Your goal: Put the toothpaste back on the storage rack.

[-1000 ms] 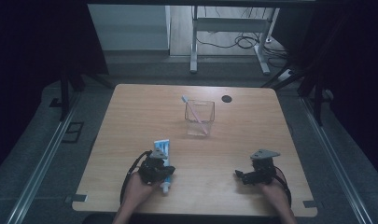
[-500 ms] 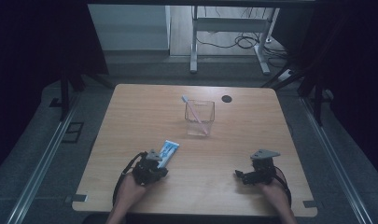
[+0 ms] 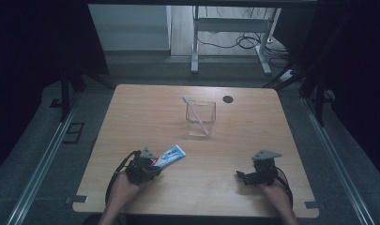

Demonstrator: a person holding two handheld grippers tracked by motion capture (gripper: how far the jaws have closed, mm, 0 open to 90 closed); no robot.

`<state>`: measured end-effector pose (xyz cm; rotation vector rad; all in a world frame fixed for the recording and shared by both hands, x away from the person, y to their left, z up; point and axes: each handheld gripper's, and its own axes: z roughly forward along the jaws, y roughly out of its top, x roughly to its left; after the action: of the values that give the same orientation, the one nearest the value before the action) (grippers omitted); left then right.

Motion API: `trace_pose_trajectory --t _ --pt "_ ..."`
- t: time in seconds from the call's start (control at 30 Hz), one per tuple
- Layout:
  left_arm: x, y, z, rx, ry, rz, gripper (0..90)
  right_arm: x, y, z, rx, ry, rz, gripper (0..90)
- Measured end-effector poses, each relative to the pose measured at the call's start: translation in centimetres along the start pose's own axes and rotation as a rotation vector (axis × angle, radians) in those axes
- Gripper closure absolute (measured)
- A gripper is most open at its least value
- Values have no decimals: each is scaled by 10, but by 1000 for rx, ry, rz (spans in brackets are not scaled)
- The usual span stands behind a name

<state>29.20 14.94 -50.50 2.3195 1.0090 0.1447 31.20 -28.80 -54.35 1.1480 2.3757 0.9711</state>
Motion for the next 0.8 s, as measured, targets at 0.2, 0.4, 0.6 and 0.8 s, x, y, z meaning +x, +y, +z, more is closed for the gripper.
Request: trace_pose_trajectory --t 0.2,0.4,0.6,0.8 --pt "-2 13 -9 14 48 55 705 0 0 0 0 1 0 0" --pt "5 22 -8 68 67 80 570 0 0 0 0 1 0 0" --pt "15 28 -2 128 53 74 506 0 0 0 0 1 0 0" --pt "21 33 9 195 40 72 489 0 0 0 0 0 0 0"
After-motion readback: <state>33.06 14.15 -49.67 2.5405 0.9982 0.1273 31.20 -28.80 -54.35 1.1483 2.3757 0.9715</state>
